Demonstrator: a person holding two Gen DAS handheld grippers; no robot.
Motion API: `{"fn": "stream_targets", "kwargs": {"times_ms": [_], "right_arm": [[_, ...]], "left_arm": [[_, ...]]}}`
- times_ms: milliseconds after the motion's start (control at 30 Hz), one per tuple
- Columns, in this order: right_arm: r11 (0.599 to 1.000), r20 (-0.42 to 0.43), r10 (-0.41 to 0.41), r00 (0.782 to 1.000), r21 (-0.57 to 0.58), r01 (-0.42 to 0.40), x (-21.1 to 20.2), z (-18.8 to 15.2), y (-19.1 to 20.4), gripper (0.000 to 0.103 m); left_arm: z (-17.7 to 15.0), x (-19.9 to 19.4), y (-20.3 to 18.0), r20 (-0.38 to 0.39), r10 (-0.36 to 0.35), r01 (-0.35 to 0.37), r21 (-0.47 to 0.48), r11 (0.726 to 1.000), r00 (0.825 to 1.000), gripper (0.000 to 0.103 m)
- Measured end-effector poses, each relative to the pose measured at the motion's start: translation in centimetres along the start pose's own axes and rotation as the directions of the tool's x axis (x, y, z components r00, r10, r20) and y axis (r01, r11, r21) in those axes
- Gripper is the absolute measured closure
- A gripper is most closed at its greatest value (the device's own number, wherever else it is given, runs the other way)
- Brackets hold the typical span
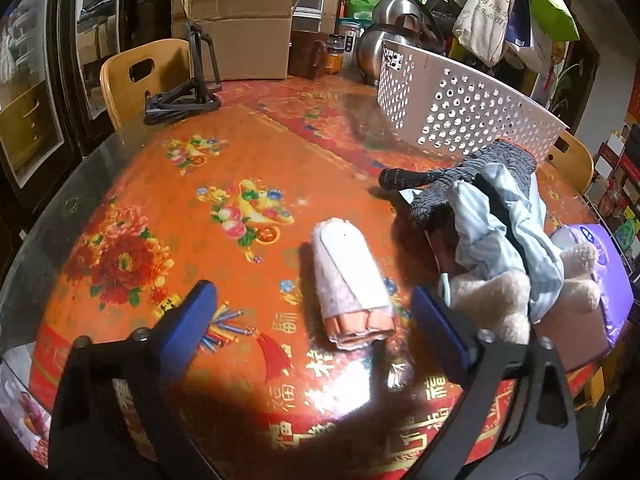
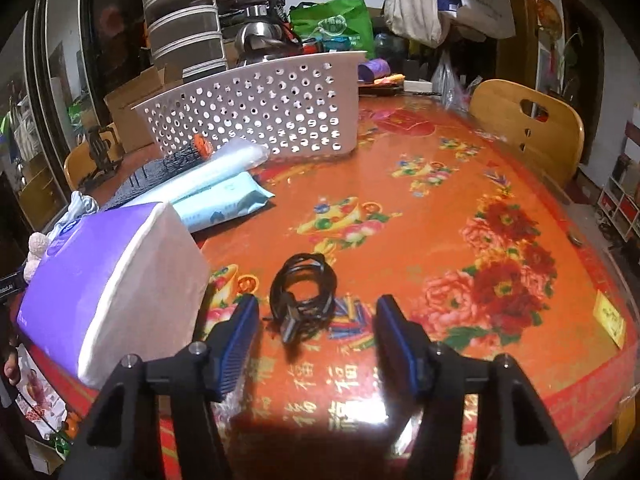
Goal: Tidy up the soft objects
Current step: 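Reach the right tool to the black cable while the left tool reaches the white towel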
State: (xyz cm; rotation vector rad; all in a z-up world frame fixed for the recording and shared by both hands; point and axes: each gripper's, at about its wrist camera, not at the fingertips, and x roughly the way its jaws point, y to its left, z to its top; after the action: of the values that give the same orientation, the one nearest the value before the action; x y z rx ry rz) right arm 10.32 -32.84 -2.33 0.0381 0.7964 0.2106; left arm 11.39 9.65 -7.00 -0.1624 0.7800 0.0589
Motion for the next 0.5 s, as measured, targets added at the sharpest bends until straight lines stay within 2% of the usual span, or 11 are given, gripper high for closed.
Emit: {"fn": "stream_targets", "kwargs": {"times_ms": [33, 200, 333, 400, 500], "right_arm": [[1.0, 0.0, 0.001, 1.0, 0.0, -0.001, 0.1, 0.1, 0.1, 0.044], [0.999, 0.005, -0.031, 1.0, -0.036, 0.031, 0.5, 0.1, 0.8, 0.052], [0.999, 0.01, -0.02, 1.0, -0.05, 0.02, 0.4, 0.0, 1.0, 0.059], [0.998, 0.014, -0.023, 1.0, -0.064, 0.023, 0.5, -0.1, 1.2, 0.062], [0.996, 0.018, -0.033, 0.999, -0.078, 0.034, 0.5, -0.2, 1.4, 0.067]], "left_arm": [[0.0, 0.0, 0.0, -0.002, 0.002, -0.002, 0.002, 1.0, 1.0, 0.022], [0.2, 0.2, 0.0, 0.002, 0.001, -0.001, 0.021, 1.0, 1.0, 0.025], [0.2, 1.2, -0.7, -0.015, 0.006, -0.006, 0.057, 0.998, 1.0, 0.036], [0.1, 1.3, -1.0, -0.006, 0.033, -0.033, 0.07, 0.997, 0.999, 0.046], [0.2, 1.4, -1.5, 0.001, 0.025, -0.025, 0.079, 0.997, 1.0, 0.063]]}}
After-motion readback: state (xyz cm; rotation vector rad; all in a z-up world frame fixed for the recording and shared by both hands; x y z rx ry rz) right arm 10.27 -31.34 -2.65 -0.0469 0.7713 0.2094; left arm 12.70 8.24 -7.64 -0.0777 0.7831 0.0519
